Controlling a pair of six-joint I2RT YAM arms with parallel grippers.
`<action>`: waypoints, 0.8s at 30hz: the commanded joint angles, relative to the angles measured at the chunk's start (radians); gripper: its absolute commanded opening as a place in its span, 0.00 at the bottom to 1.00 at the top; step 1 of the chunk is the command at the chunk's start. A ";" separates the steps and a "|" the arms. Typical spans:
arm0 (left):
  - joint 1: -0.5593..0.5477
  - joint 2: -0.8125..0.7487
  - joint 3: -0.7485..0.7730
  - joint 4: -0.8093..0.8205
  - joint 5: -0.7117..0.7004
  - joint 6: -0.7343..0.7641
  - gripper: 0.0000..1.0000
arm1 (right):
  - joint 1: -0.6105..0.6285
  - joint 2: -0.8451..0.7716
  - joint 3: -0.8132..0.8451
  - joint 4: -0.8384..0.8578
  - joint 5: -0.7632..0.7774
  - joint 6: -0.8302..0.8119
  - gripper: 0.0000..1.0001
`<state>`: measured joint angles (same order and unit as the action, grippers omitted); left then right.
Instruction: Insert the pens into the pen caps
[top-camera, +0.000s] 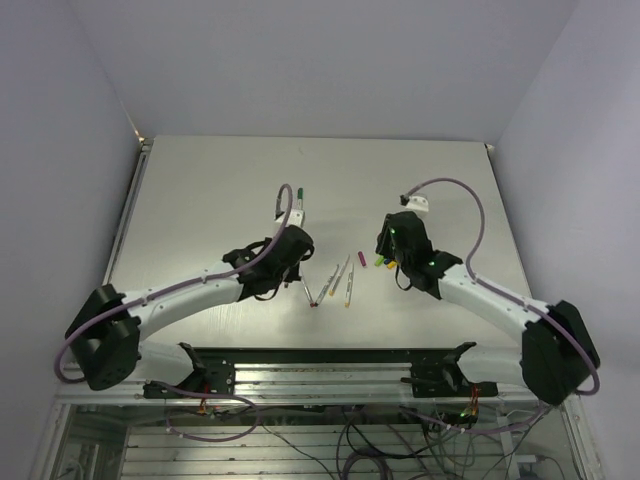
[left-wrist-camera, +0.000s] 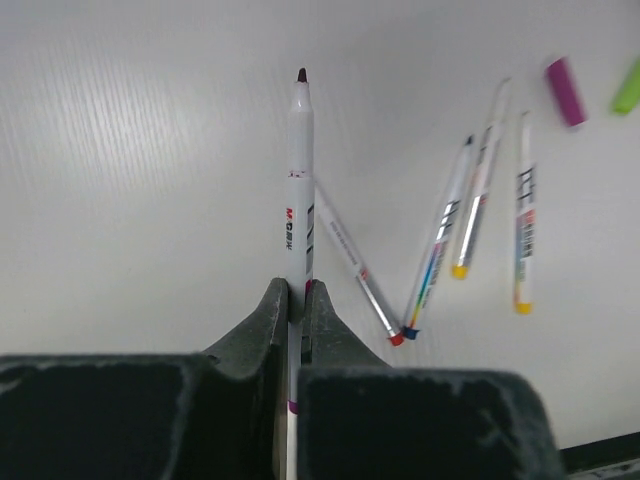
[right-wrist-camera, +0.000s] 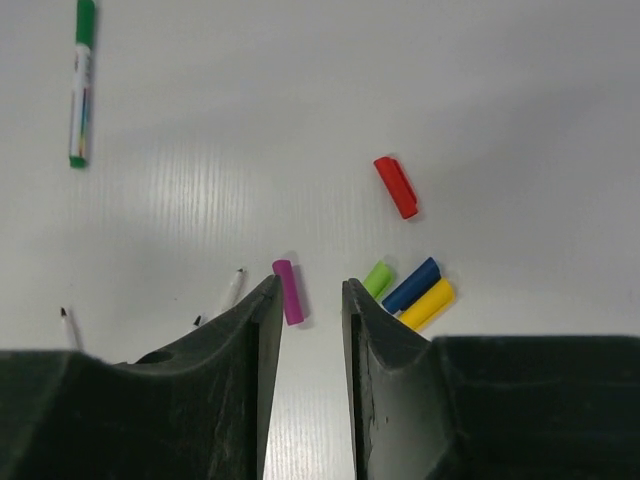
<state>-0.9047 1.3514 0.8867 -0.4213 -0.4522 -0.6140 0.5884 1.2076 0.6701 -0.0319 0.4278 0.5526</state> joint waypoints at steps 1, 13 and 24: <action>0.007 -0.078 -0.031 0.129 0.008 0.053 0.07 | -0.004 0.111 0.096 -0.062 -0.074 -0.068 0.29; 0.016 -0.182 -0.103 0.298 0.079 0.123 0.07 | -0.005 0.355 0.240 -0.135 -0.186 -0.136 0.40; 0.044 -0.241 -0.199 0.461 0.215 0.145 0.07 | -0.002 0.478 0.285 -0.158 -0.203 -0.145 0.35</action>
<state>-0.8761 1.1370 0.6991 -0.0669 -0.3054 -0.4862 0.5884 1.6619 0.9279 -0.1707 0.2340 0.4240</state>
